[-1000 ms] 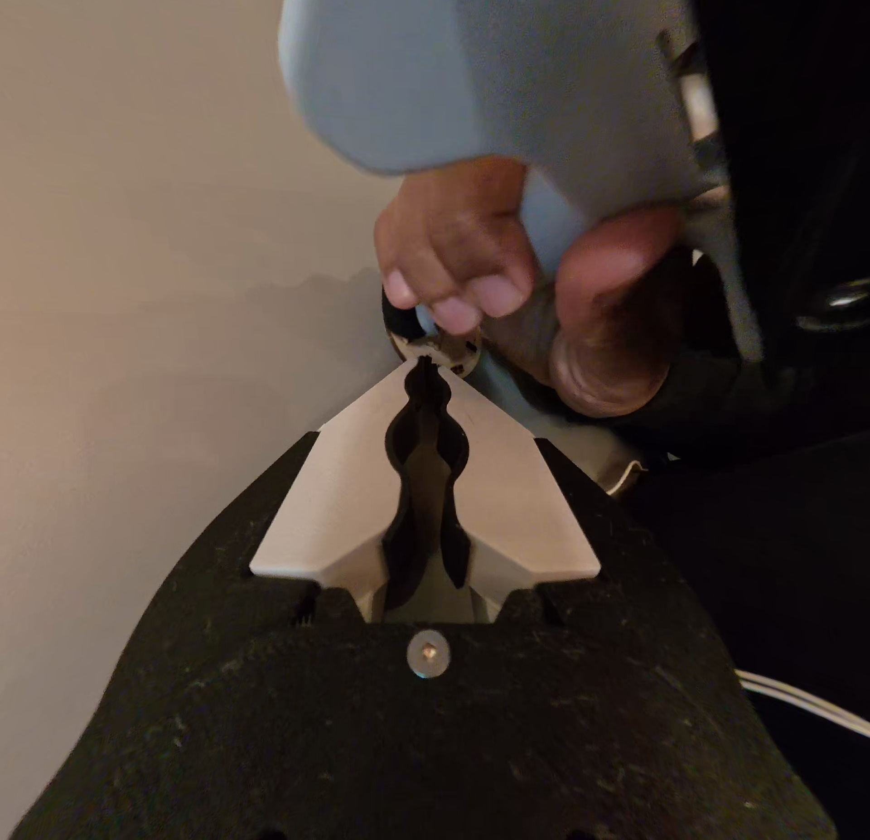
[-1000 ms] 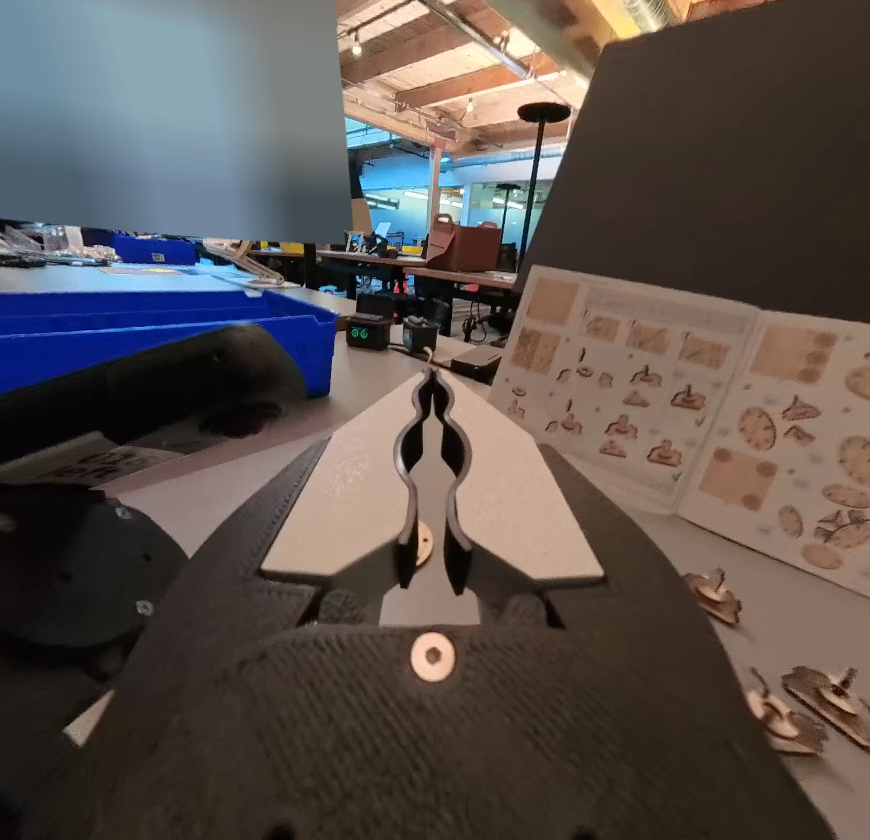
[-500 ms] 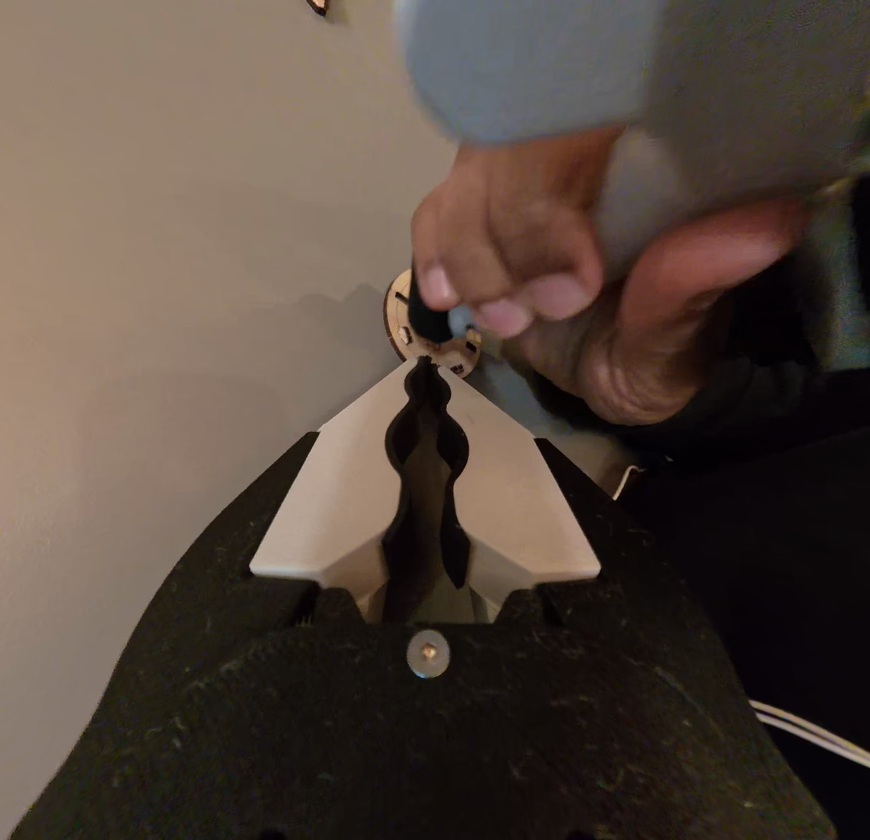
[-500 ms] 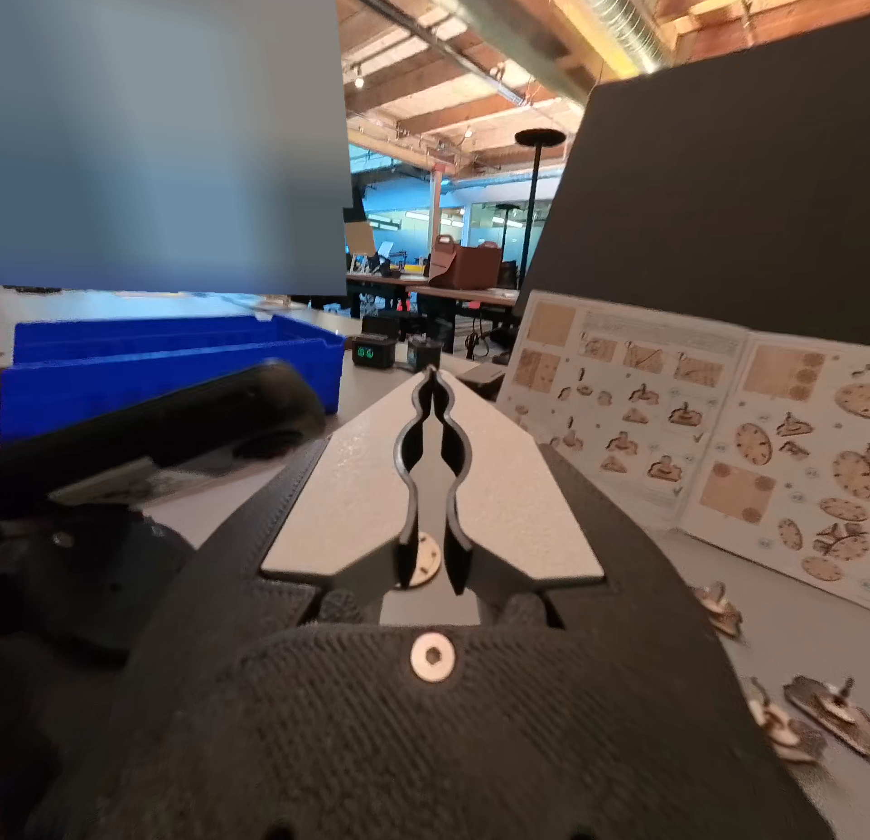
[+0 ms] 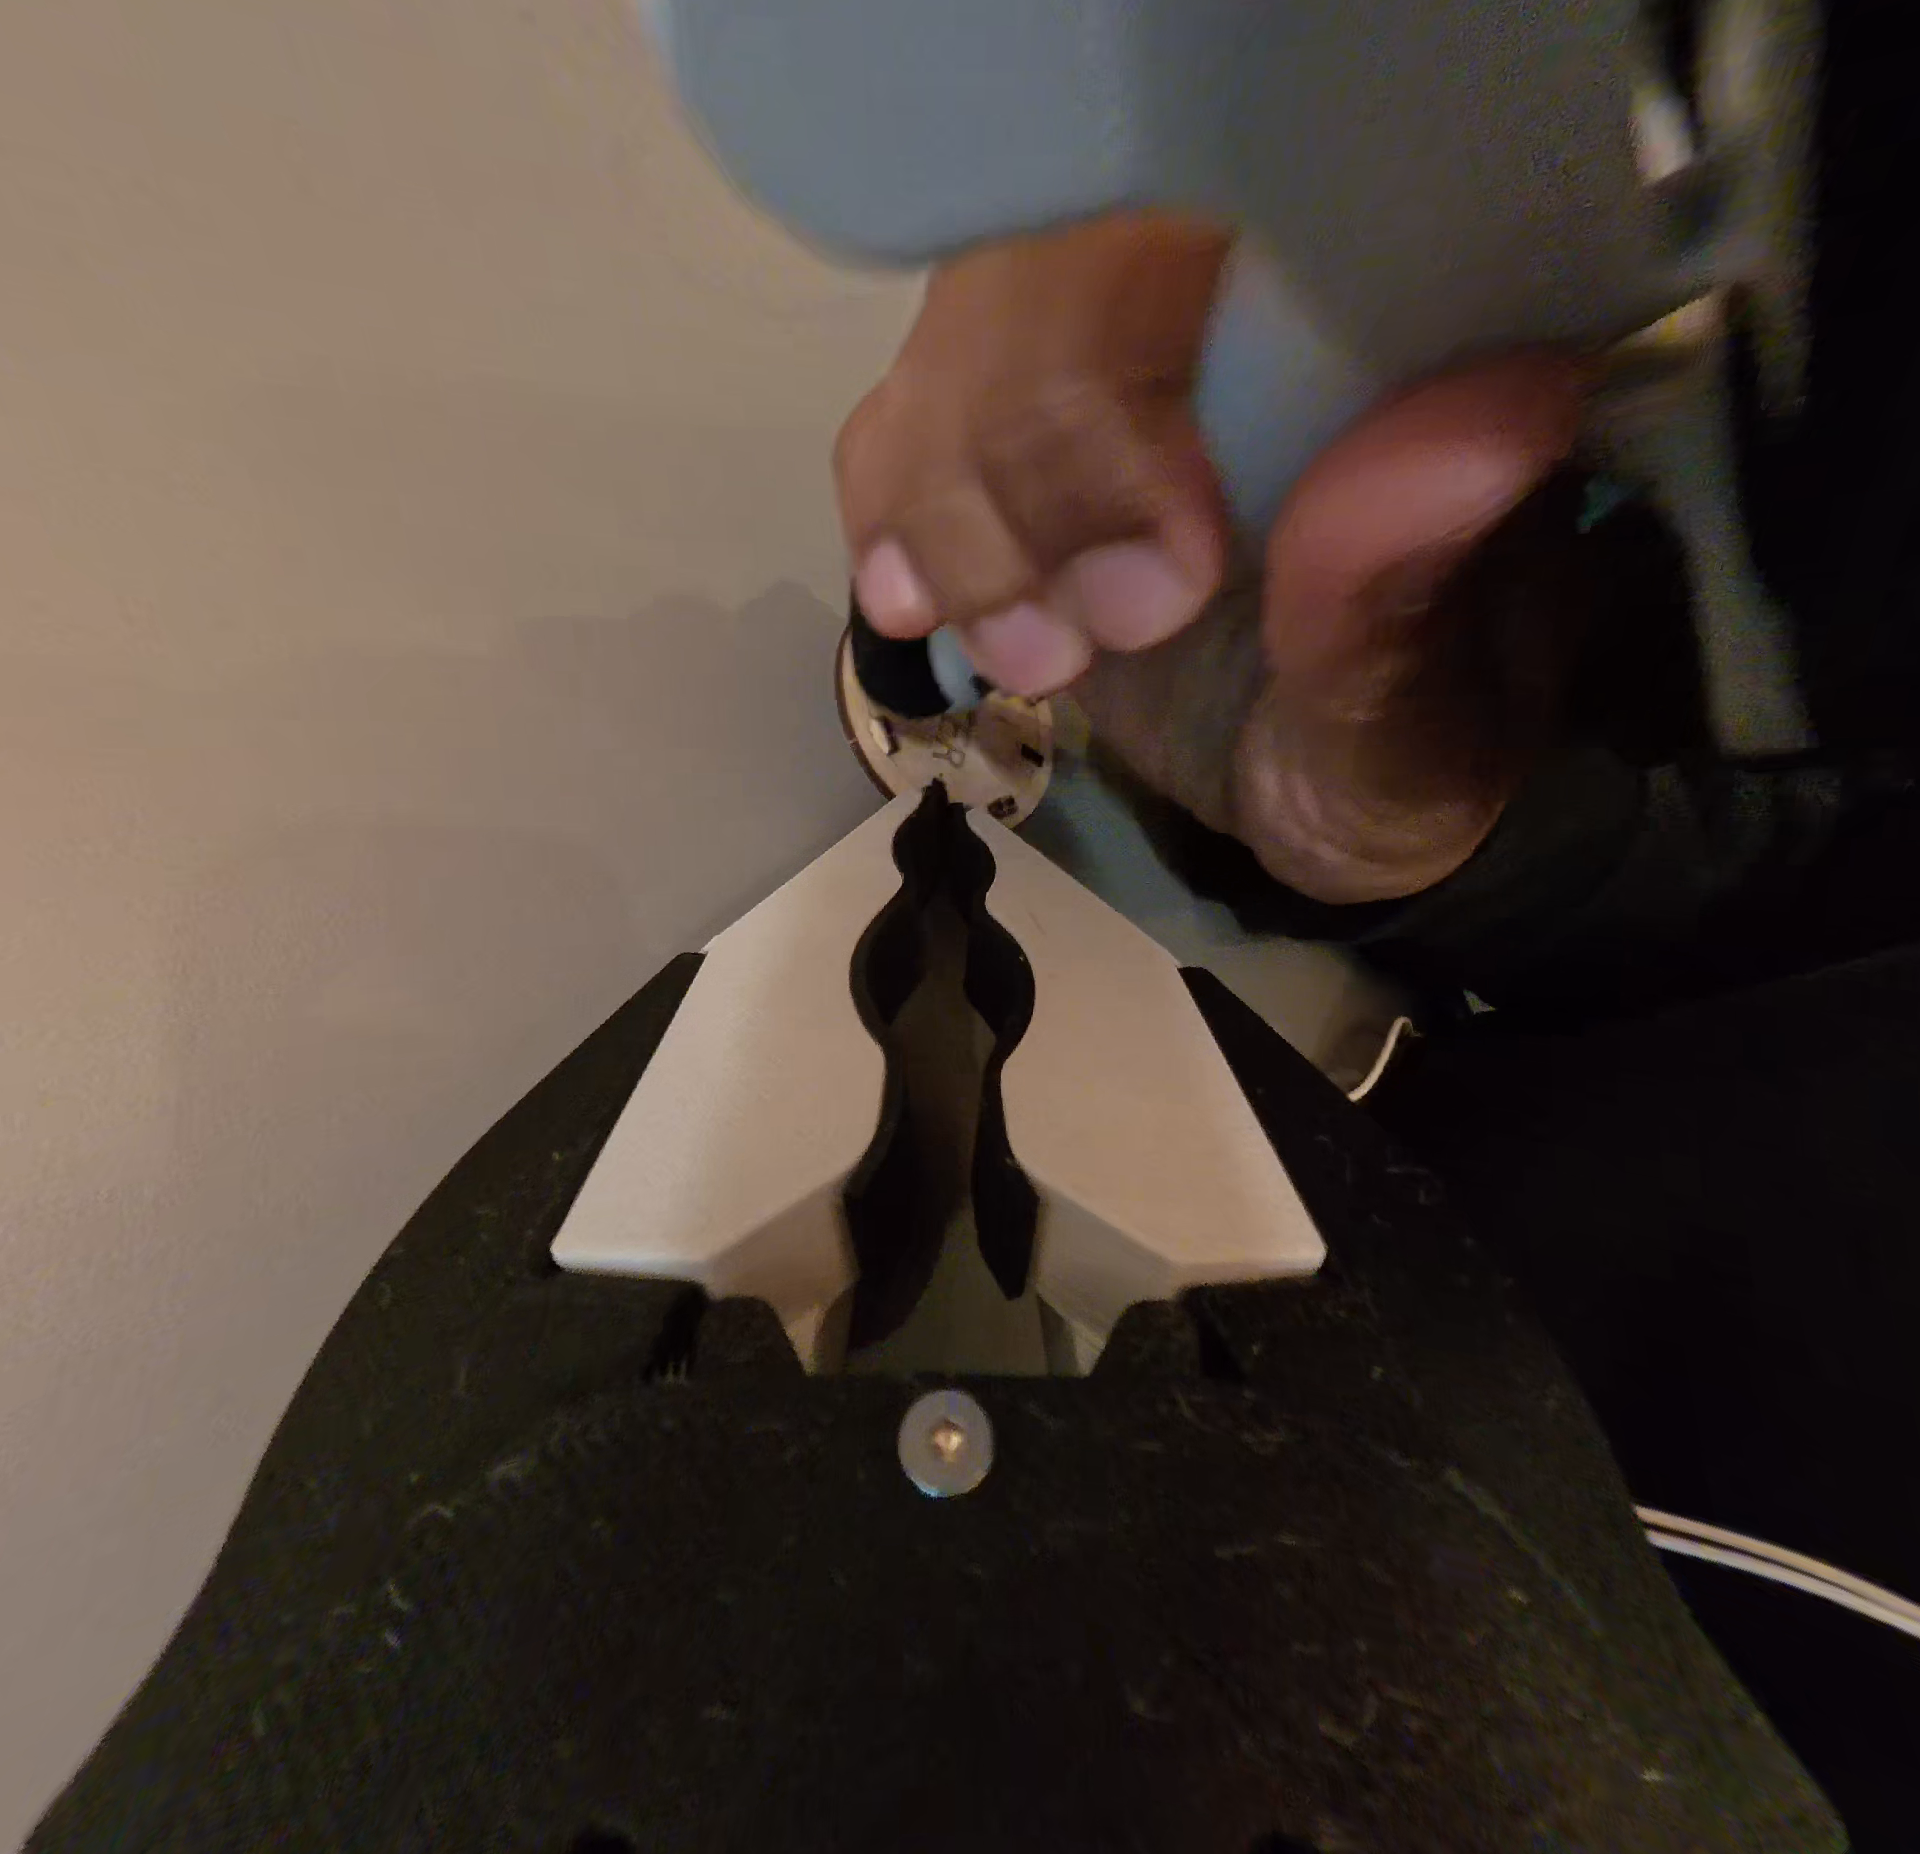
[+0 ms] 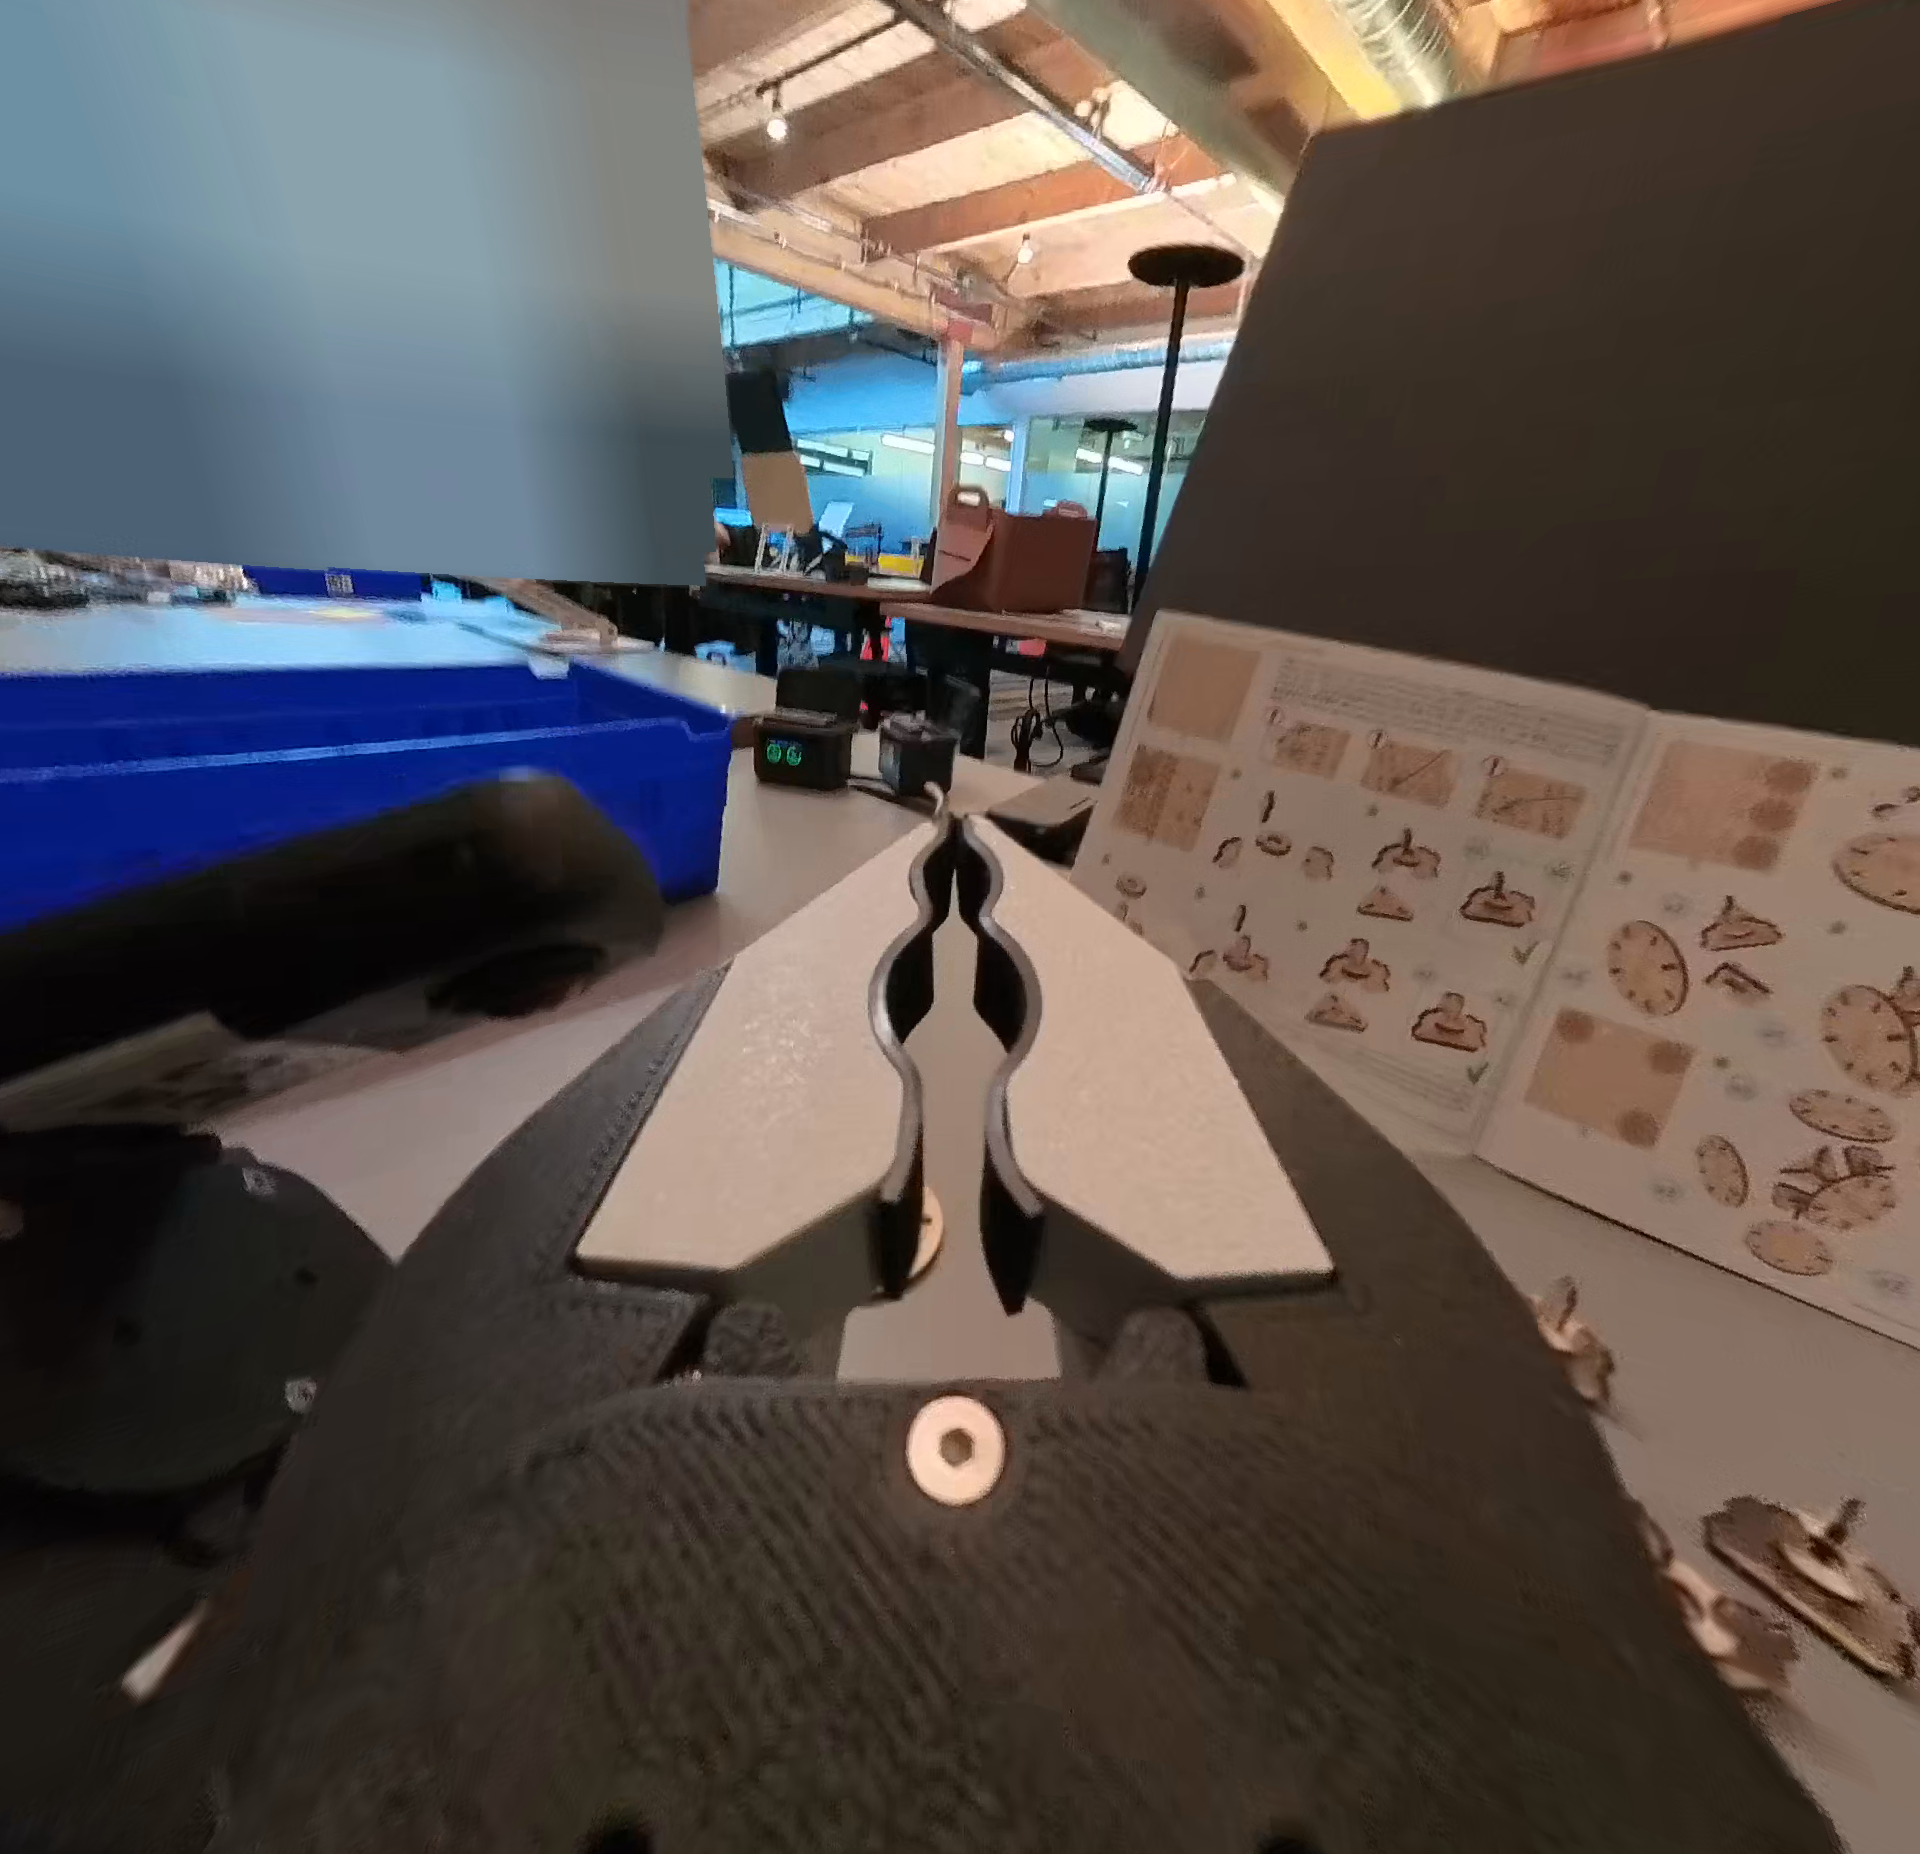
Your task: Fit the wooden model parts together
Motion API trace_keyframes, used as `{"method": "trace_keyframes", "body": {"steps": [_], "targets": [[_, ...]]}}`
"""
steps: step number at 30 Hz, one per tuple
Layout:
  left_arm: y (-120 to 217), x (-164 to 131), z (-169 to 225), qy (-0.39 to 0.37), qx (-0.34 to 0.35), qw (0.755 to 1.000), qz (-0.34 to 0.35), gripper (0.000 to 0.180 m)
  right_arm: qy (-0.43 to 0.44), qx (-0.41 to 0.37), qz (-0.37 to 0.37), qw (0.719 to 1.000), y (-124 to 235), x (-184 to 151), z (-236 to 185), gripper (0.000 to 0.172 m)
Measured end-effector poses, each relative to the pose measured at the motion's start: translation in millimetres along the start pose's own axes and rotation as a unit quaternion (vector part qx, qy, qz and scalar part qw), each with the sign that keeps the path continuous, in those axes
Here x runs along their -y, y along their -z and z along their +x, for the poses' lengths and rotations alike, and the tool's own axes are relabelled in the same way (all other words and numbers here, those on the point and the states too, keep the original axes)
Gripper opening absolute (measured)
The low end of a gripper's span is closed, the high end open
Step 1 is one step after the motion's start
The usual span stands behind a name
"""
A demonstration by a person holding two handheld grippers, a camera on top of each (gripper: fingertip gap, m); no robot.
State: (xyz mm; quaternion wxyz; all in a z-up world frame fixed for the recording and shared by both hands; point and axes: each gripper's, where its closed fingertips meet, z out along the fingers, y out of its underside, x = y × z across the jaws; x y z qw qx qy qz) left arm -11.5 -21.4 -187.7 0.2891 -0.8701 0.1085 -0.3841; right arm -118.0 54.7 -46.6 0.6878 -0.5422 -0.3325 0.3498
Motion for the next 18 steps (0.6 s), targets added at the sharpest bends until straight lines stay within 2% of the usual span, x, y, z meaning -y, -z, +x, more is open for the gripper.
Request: {"method": "trace_keyframes", "body": {"steps": [4, 8, 14, 18], "targets": [[0.0, 0.0, 0.0, 0.001, -0.001, 1.000, 0.000, 0.000, 0.000, 0.000, 0.018, 1.000, 4.2, 15.5, -2.0, 0.000], [-0.2, -0.3, 0.2, 0.001, -0.002, 1.000, 0.000, 0.001, 0.020, 0.011, -0.010, 1.000, -0.3, -12.0, -10.6, 0.000], [-0.1, -0.3, 0.3, 0.002, -0.003, 1.000, -0.001, 0.000, 0.014, -0.004, 0.018, 1.000, 5.3, 14.9, 1.8, 0.000], [-0.3, -0.5, 0.3, 0.002, -0.003, 1.000, -0.001, 0.000, 0.011, 0.012, -0.015, 1.000, 2.3, -12.2, -8.6, 0.000]]}}
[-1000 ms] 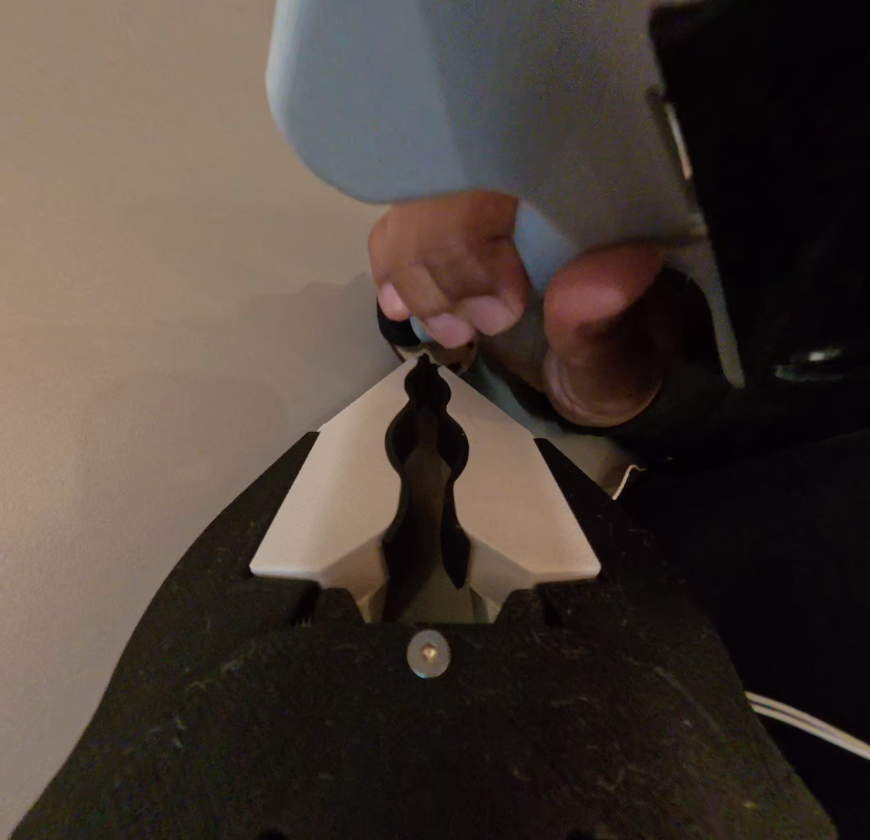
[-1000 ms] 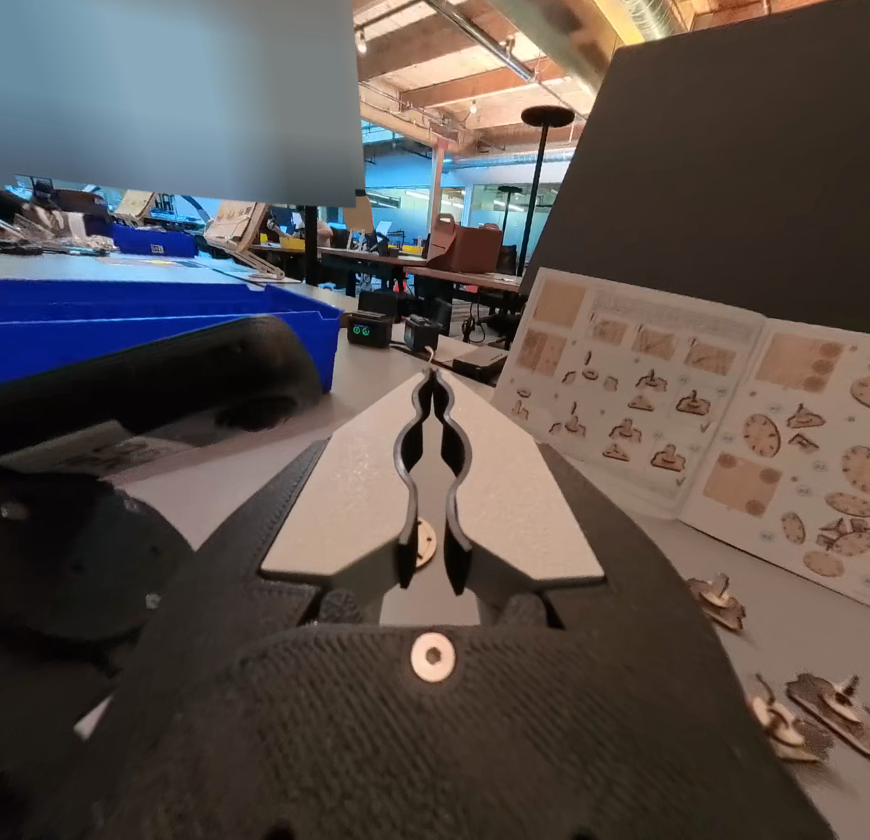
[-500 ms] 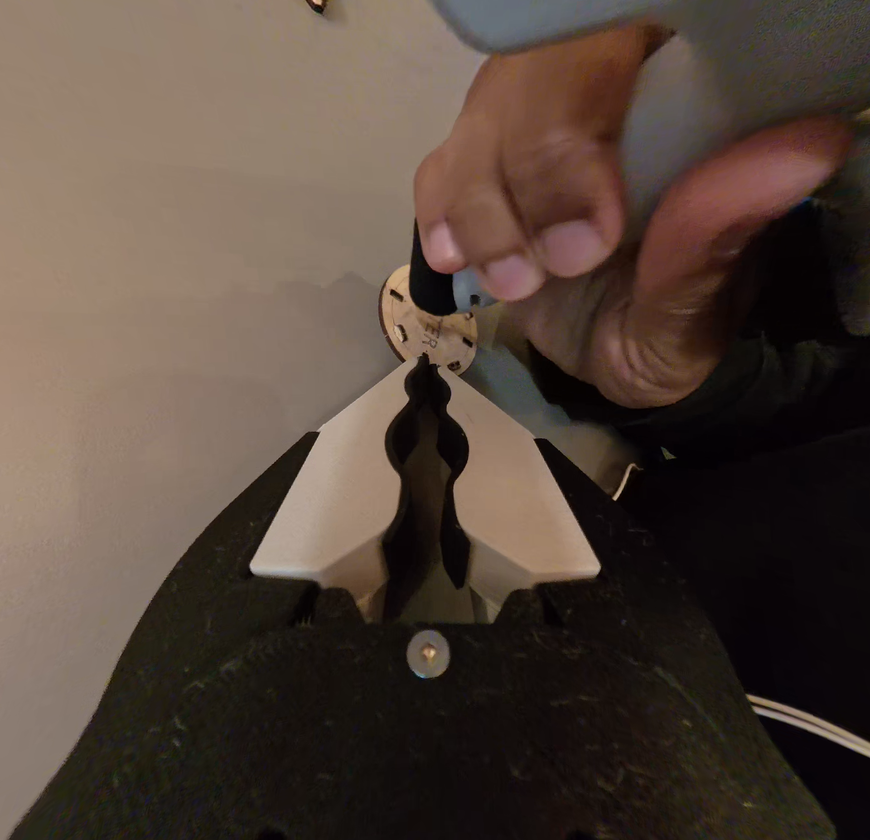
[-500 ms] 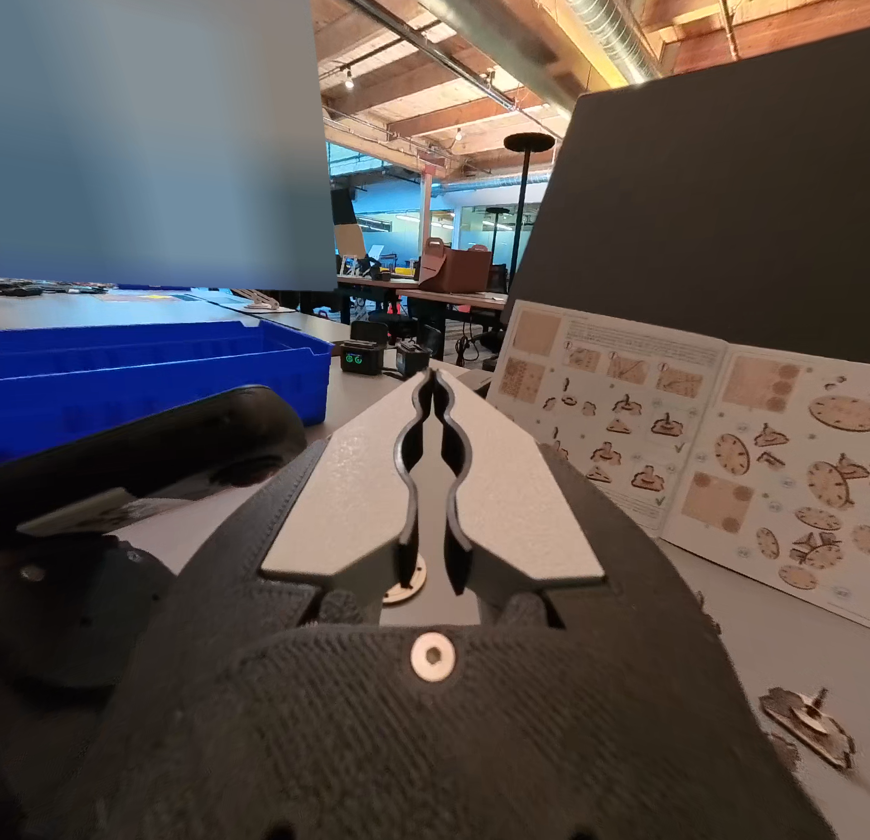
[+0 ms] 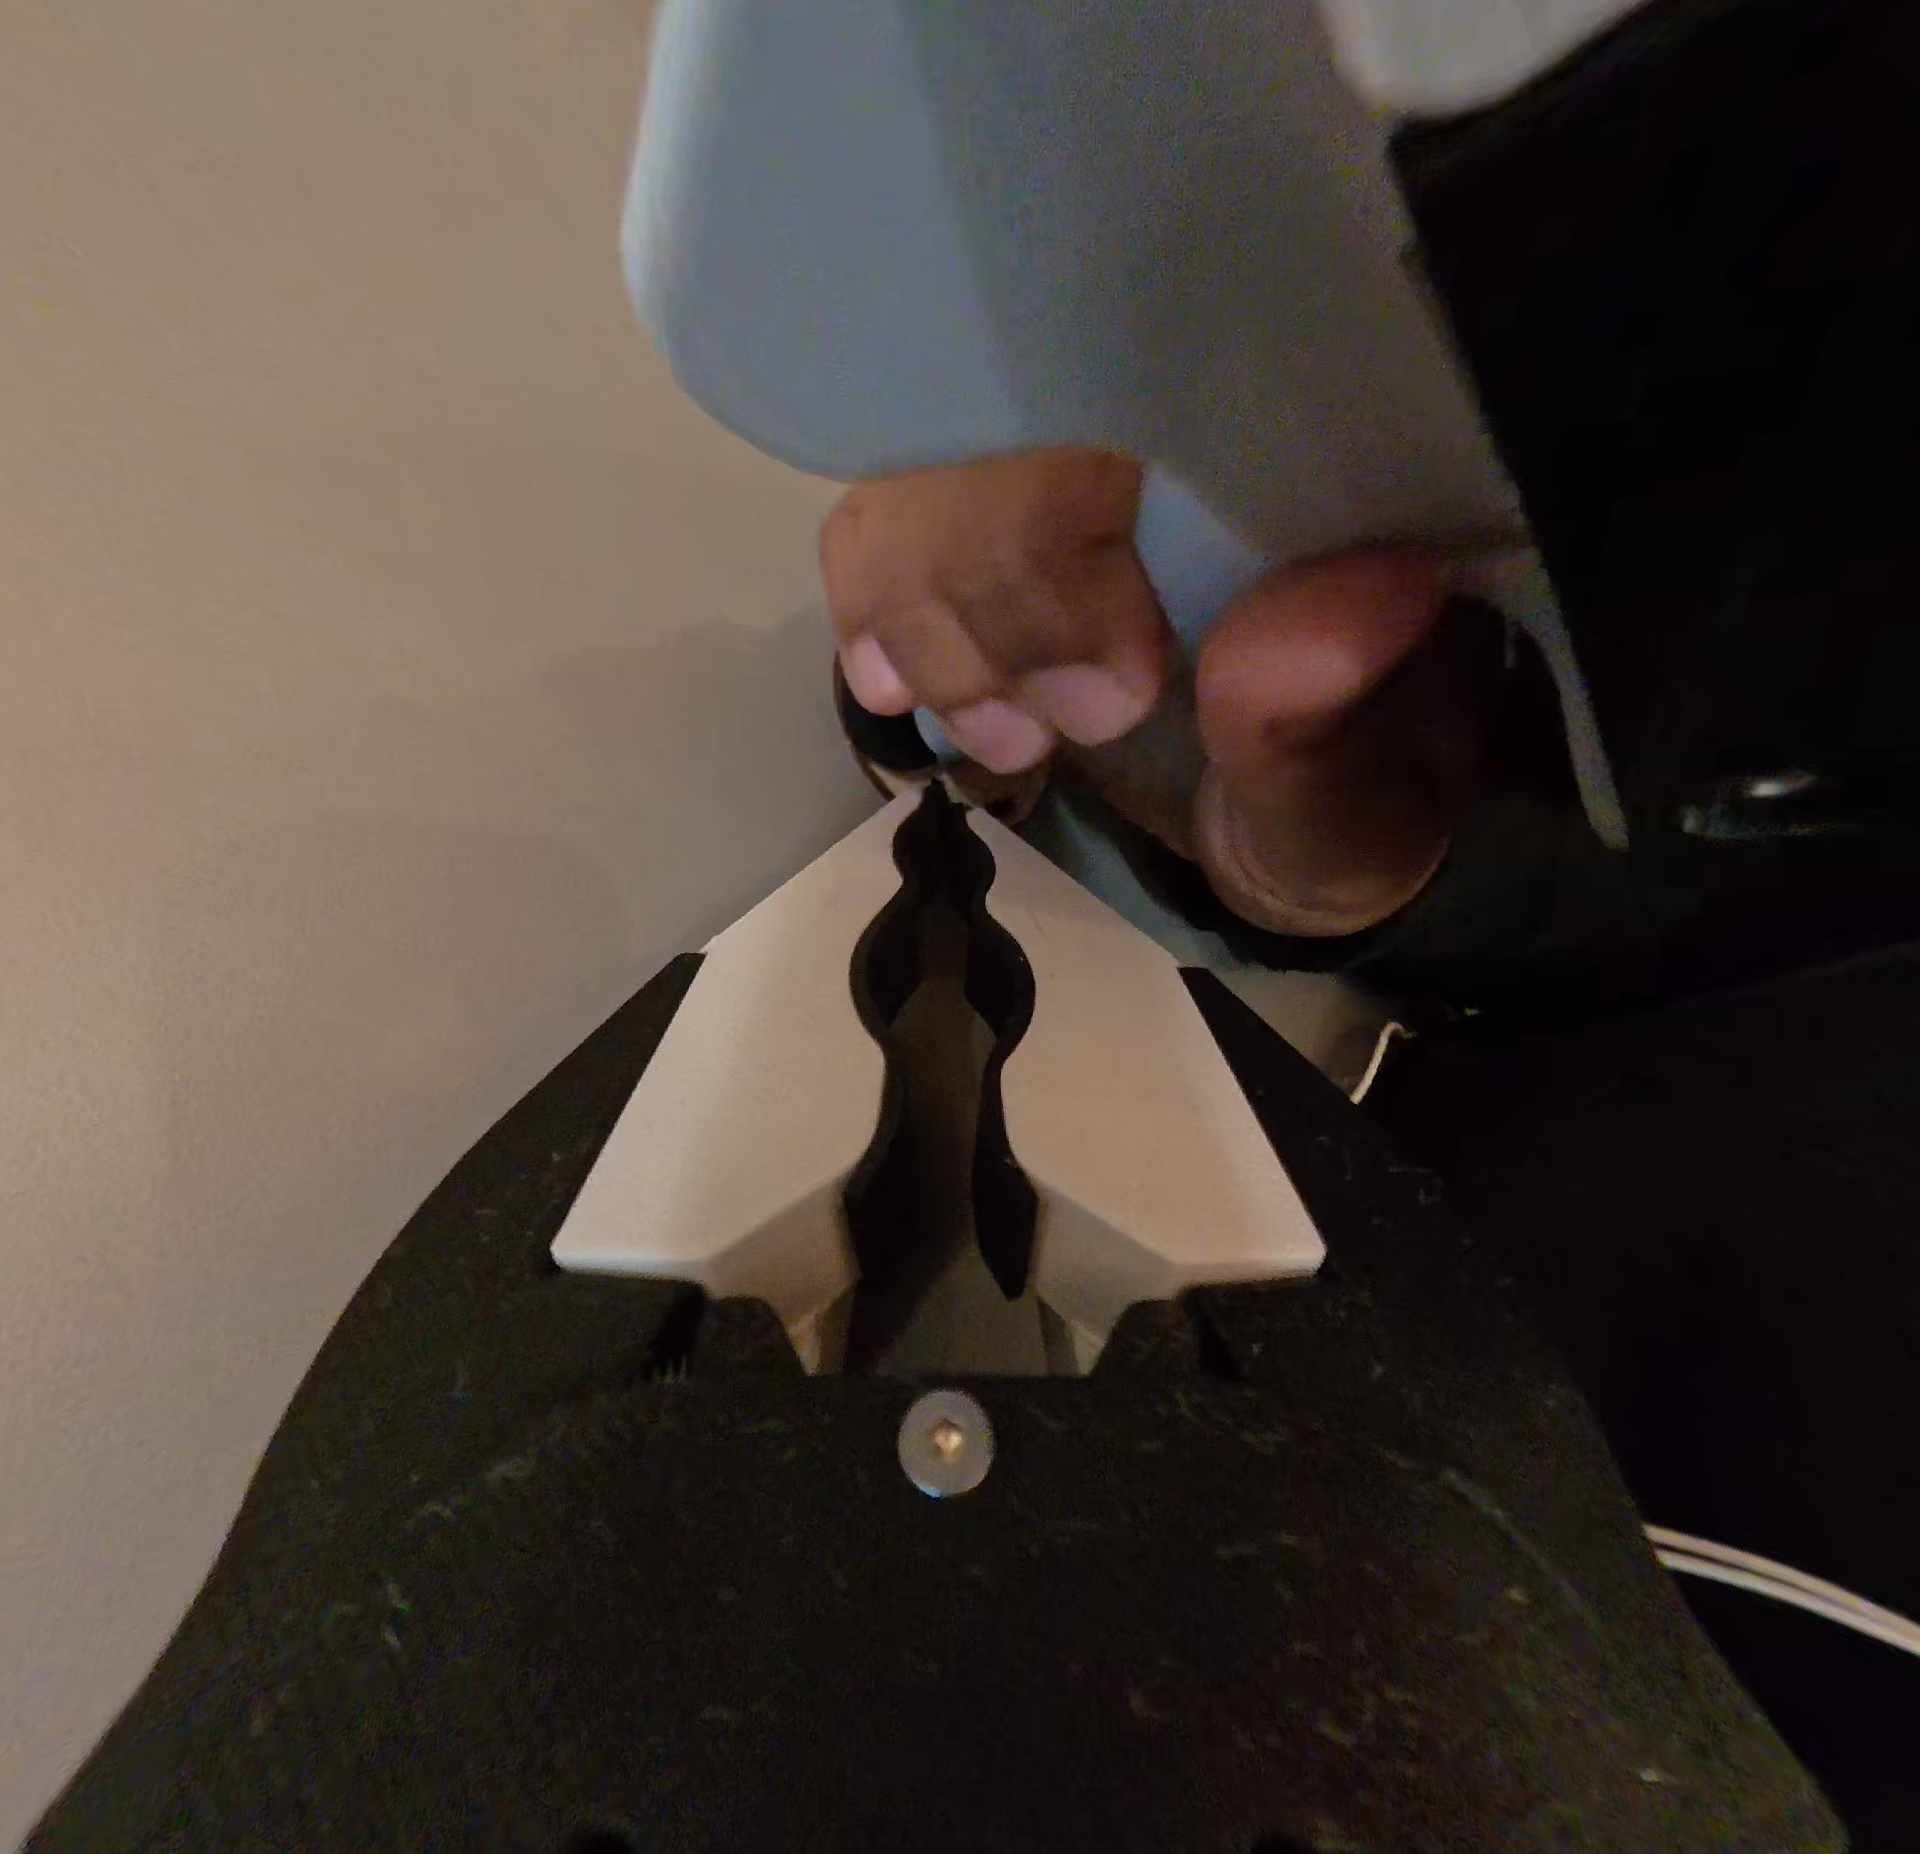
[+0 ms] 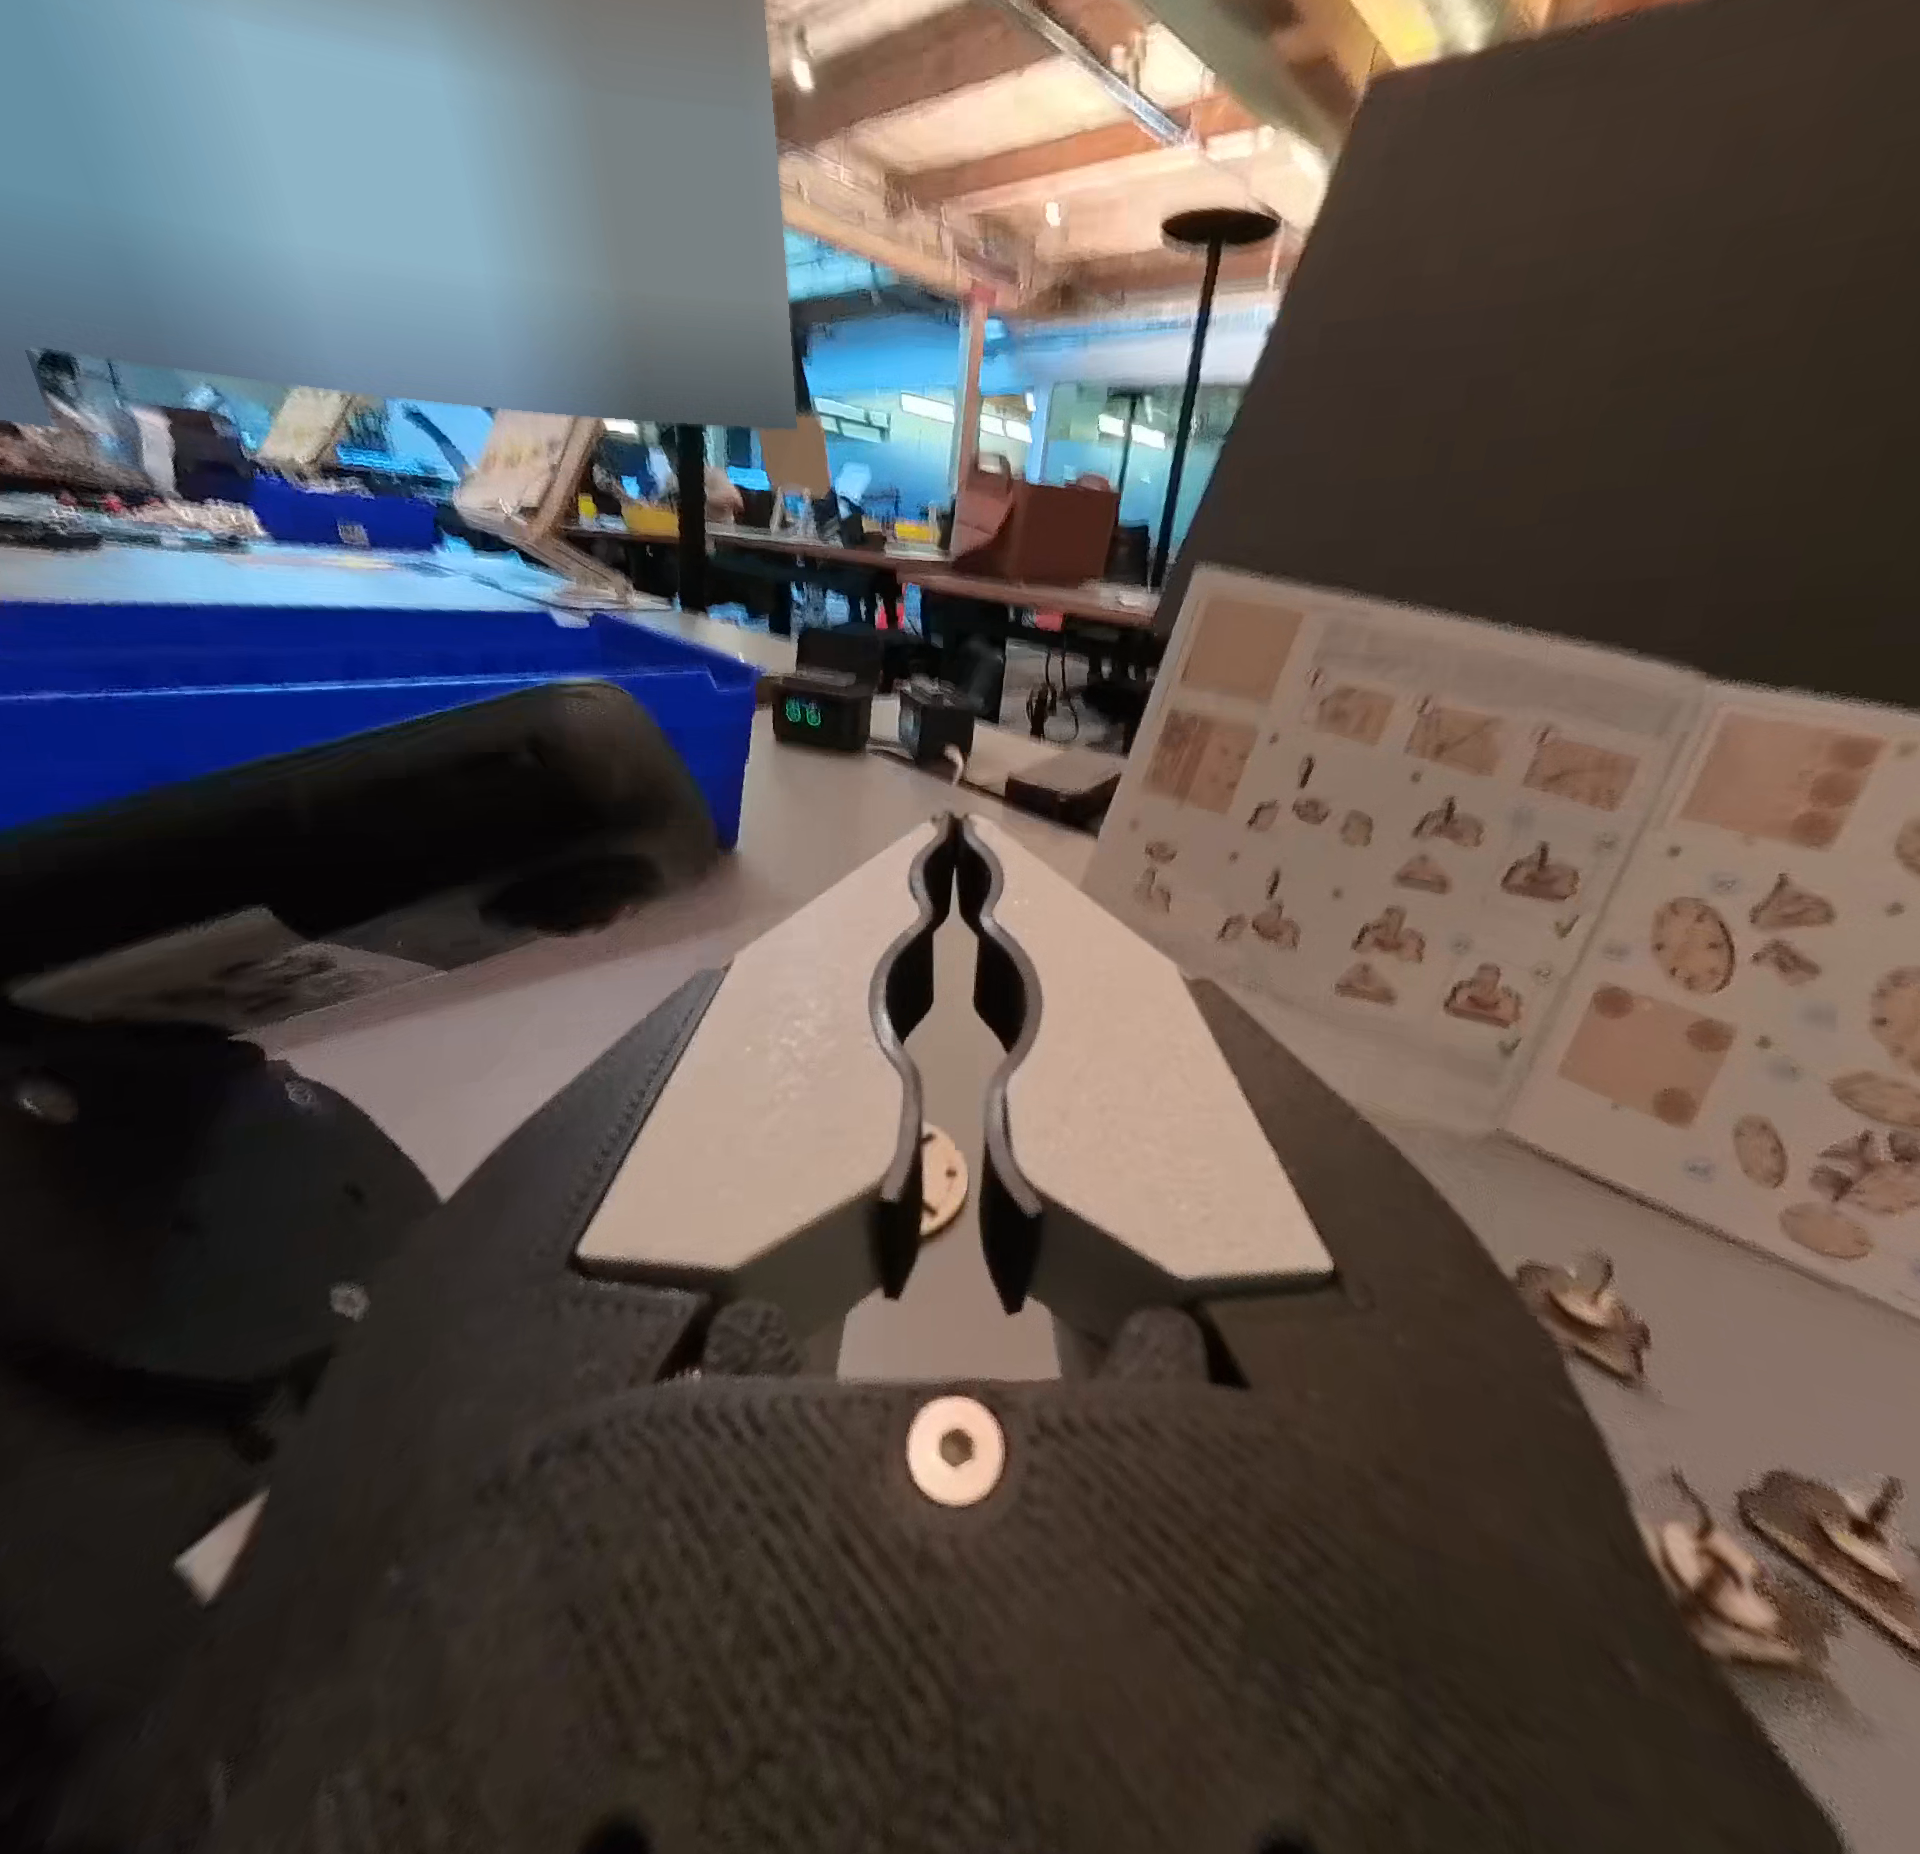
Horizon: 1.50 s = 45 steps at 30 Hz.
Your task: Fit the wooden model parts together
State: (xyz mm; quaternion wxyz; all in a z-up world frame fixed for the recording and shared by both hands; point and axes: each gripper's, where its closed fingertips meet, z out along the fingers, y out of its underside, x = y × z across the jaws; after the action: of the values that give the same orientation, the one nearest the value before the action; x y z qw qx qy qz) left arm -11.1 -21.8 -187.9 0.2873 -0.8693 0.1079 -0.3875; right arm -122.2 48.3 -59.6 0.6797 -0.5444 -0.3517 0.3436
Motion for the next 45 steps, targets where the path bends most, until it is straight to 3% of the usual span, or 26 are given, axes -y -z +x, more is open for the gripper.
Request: {"method": "trace_keyframes", "body": {"steps": [6, 11, 18, 26, 29, 34, 39, 45], "targets": [[0.1, 0.2, 0.1, 0.001, -0.001, 1.000, 0.000, 0.000, -0.015, -0.019, 0.025, 0.999, 2.7, 22.0, 16.7, 0.000], [0.1, -0.2, 0.4, 0.001, -0.002, 1.000, -0.001, 0.000, -0.027, 0.000, 0.002, 1.000, -3.0, -0.3, 5.9, 0.000], [0.2, 0.0, 0.5, 0.001, -0.002, 1.000, -0.001, 0.000, -0.026, -0.047, 0.022, 0.998, 8.9, 23.2, 41.6, 0.000], [0.4, 0.1, 0.8, 0.000, -0.004, 1.000, -0.001, 0.000, -0.057, -0.086, -0.016, 0.995, 31.4, 11.6, 75.1, 0.000], [0.4, 0.2, 0.8, -0.001, -0.003, 1.000, 0.000, 0.000, -0.058, -0.059, -0.032, 0.996, 38.5, 5.3, 87.6, 0.017], [0.5, 0.3, 0.8, -0.001, -0.003, 1.000, 0.000, 0.000, -0.090, 0.050, -0.081, 0.991, 47.2, -18.3, 80.6, 0.052], [0.6, 0.6, 0.8, 0.004, -0.008, 1.000, -0.001, 0.000, -0.127, 0.121, -0.113, 0.978, 53.3, -27.3, 66.9, 0.064], [-0.3, -0.1, 2.3, 0.003, -0.015, 1.000, -0.005, 0.000, -0.088, 0.102, -0.088, 0.987, 57.9, -16.6, 75.7, 0.064]]}}
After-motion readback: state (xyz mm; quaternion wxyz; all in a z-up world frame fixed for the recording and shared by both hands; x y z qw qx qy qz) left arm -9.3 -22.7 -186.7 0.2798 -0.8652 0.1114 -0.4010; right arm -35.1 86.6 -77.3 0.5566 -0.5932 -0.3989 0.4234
